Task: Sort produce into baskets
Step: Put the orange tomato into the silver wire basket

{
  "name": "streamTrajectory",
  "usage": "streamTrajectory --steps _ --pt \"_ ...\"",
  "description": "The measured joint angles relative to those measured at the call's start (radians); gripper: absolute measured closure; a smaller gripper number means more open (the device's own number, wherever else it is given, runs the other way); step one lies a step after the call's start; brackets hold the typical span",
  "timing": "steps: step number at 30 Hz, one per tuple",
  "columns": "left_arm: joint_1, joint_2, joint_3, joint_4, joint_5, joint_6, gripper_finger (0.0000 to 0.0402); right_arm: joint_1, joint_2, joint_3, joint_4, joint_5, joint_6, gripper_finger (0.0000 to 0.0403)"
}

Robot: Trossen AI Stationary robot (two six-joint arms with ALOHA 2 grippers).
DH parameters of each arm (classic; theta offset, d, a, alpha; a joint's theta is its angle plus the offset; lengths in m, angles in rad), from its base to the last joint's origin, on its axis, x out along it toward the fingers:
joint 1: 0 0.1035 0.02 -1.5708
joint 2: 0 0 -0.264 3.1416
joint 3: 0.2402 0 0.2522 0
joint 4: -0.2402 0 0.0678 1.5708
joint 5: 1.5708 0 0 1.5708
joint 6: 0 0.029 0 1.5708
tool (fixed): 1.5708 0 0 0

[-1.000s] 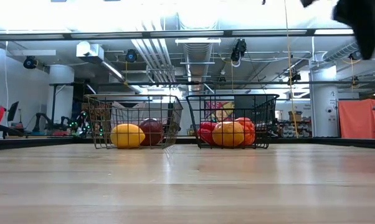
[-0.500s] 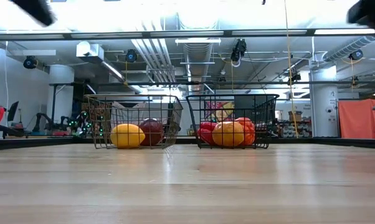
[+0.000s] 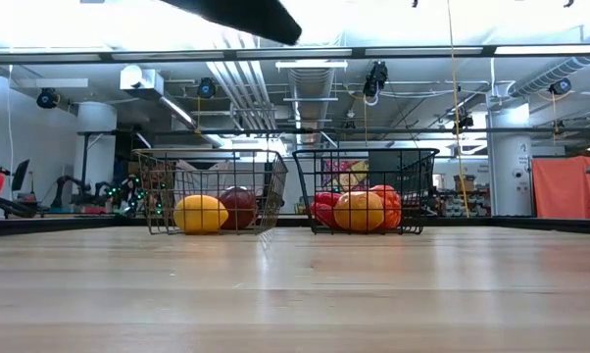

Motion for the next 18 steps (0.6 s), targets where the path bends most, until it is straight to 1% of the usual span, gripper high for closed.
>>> streamTrajectory --steps 2,5,7,10,11,15,18 --pt "0.01 0.0 -0.048 0.127 0.019 0.044 0.0402 0.005 0.0 0.0 0.0 0.038 0.018 0.0206" --pt "0.035 -0.002 -0.09 0.257 0.047 0.058 0.0402 0.002 0.0 -0.001 0.0 0.058 0.035 0.0268" --pt "0.057 -0.003 -0.091 0.308 0.047 0.057 0.0402 -0.01 0.0 -0.002 0.0 0.067 0.053 0.0311" --pt "0.079 -0.014 -0.044 0.283 0.05 0.07 0.0402 -0.022 0.0 -0.003 0.001 0.071 0.07 0.0375" --pt "0.082 -0.019 -0.021 0.256 0.057 0.086 0.0402 -0.022 0.0 -0.003 0.001 0.073 0.074 0.0383" --pt "0.084 -0.025 0.061 0.13 0.062 0.156 0.0402 -0.022 0.0 -0.005 0.003 0.071 0.15 0.0392" --pt "0.086 -0.025 0.083 0.103 0.04 0.201 0.0402 -0.022 0.0 -0.018 0.005 0.066 0.233 0.0393"
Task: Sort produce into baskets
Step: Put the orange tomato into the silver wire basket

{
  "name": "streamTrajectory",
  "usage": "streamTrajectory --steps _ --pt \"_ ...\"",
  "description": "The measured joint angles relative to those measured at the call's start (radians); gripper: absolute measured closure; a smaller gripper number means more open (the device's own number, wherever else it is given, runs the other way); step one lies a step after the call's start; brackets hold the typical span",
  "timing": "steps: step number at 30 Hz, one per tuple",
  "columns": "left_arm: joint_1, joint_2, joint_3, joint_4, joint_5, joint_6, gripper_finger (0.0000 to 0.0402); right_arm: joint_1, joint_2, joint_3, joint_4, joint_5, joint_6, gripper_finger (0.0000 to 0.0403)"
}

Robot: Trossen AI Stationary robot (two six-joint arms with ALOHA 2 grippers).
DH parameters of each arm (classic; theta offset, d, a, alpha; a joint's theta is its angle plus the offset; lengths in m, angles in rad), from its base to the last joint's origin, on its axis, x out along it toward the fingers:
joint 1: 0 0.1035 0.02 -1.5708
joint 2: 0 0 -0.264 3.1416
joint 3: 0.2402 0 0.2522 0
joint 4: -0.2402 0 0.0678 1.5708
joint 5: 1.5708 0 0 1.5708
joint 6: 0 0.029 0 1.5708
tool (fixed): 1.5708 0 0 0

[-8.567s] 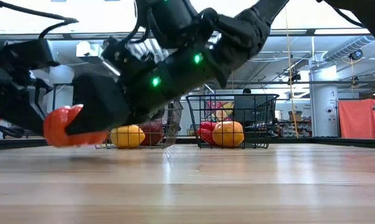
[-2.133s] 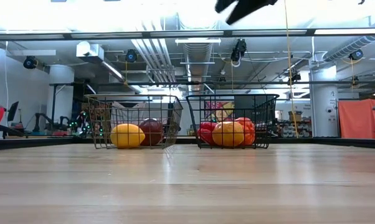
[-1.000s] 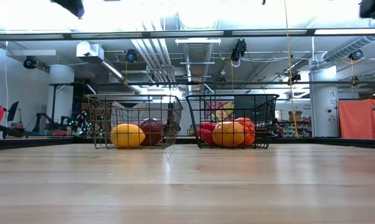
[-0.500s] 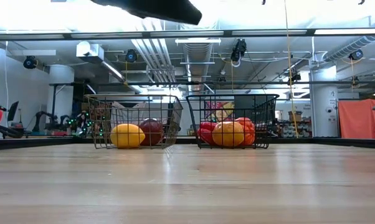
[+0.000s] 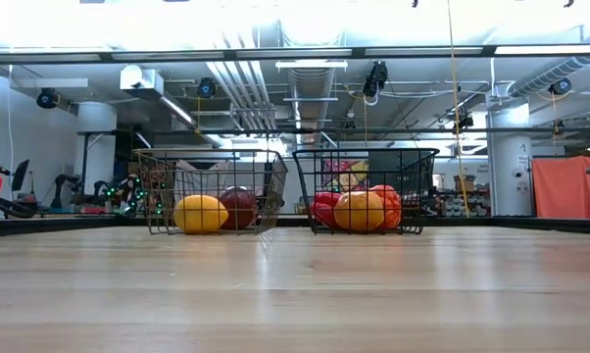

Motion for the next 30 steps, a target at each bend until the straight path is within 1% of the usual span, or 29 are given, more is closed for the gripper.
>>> streamTrajectory --steps 3,7,9,14,19,27,30 --pt "0.0 -0.006 -0.002 0.004 -0.025 0.038 0.0402 0.0 0.0 -0.04 0.02 -0.003 0.069 0.0394" --pt "0.002 -0.028 -0.03 0.004 -0.028 0.047 0.0402 0.0 0.0 -0.096 0.068 0.006 0.103 0.0394" --pt "0.002 -0.039 -0.046 -0.001 -0.028 0.047 0.0402 0.0 0.0 -0.124 0.101 0.024 0.107 0.0394" --pt "0.009 -0.068 -0.078 0.004 -0.028 0.054 0.0402 0.0 0.001 -0.181 0.188 0.023 0.108 0.0394" --pt "0.024 -0.071 -0.095 -0.001 -0.029 0.056 0.0402 0.0 0.0 -0.227 0.249 0.033 0.138 0.0394" --pt "0.031 -0.065 -0.104 -0.005 -0.029 0.058 0.0402 -0.008 -0.001 -0.255 0.333 0.113 0.129 0.0394" --pt "0.033 -0.065 -0.104 -0.058 -0.004 0.059 0.0402 -0.018 0.002 -0.259 0.358 0.178 0.126 0.0394"
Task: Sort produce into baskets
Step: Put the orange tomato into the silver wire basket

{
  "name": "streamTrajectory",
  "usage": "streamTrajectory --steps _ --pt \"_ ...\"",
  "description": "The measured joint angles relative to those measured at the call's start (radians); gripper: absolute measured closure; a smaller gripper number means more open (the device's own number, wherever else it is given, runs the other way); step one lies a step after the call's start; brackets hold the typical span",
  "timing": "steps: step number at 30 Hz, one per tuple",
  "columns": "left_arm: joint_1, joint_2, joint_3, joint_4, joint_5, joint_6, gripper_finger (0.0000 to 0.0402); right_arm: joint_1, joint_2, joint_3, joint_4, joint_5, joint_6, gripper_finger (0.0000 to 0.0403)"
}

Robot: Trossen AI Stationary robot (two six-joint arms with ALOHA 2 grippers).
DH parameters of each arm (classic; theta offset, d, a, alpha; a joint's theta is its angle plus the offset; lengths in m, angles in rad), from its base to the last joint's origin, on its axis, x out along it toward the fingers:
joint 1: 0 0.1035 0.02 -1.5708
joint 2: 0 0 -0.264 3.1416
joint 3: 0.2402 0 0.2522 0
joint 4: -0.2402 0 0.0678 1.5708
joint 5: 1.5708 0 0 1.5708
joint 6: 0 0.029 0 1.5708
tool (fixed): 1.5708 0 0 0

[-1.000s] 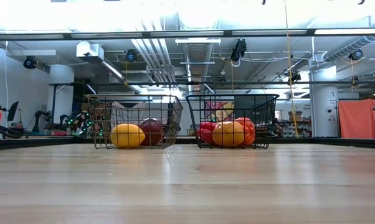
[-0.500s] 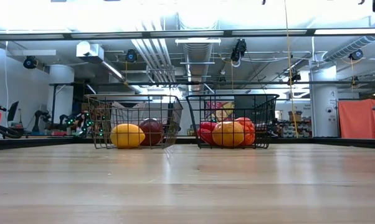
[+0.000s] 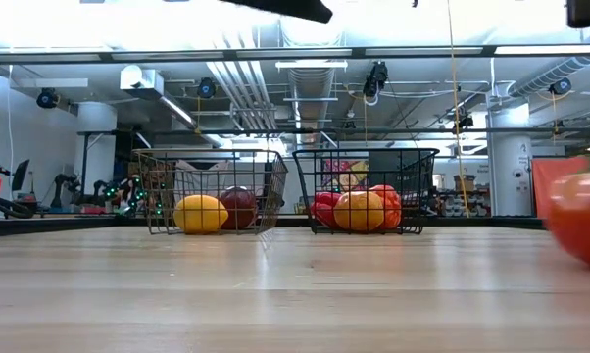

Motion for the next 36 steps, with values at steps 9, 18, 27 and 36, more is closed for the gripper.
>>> streamTrajectory --steps 9,18,27,36 --pt "0.005 0.0 -0.002 -0.062 0.07 -0.026 0.0402 -0.063 0.0 0.006 0.097 0.137 -0.178 0.0394" --pt "0.04 0.08 -0.007 0.219 0.218 -0.003 0.0402 -0.07 -0.053 0.093 -0.093 0.112 -0.297 0.0394" --pt "0.085 0.263 0.012 0.478 0.218 0.008 0.0402 -0.017 -0.063 0.109 -0.153 0.061 -0.397 0.0371" --pt "0.124 0.335 0.055 0.499 0.264 0.004 0.0402 0.018 -0.042 0.086 -0.151 0.078 -0.412 0.0258"
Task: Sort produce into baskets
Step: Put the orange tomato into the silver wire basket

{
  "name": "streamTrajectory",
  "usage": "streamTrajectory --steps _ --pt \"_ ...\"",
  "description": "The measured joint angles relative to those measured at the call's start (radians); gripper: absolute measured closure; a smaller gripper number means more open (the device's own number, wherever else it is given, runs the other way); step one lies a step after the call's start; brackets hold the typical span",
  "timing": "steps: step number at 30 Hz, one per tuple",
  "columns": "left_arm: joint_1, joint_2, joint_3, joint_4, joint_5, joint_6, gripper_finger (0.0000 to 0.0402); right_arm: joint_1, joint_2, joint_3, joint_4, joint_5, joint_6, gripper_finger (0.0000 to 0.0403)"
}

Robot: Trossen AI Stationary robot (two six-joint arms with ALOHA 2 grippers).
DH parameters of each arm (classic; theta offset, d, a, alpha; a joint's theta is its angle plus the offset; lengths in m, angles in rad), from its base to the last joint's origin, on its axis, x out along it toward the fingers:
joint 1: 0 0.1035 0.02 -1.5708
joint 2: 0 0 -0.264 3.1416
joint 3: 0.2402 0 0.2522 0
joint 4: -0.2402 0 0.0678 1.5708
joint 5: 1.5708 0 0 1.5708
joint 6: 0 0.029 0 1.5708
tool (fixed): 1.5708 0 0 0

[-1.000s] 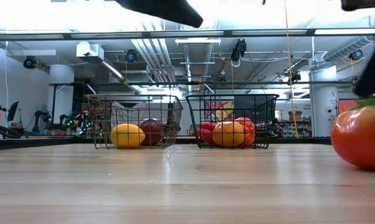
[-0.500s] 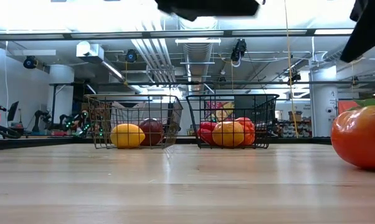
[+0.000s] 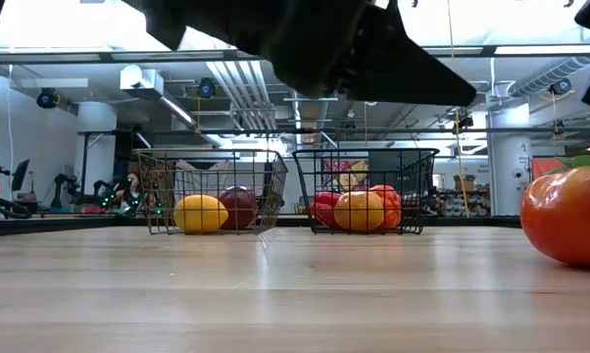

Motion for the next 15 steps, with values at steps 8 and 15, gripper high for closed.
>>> streamTrajectory --steps 8,15 --pt "0.021 0.008 0.0 0.017 0.027 -0.016 0.0402 -0.013 0.039 -0.003 -0.004 -0.004 0.019 0.009" --pt "0.031 0.008 -0.001 0.014 0.055 -0.024 0.0402 -0.006 0.037 -0.003 0.005 -0.085 0.123 0.0021"
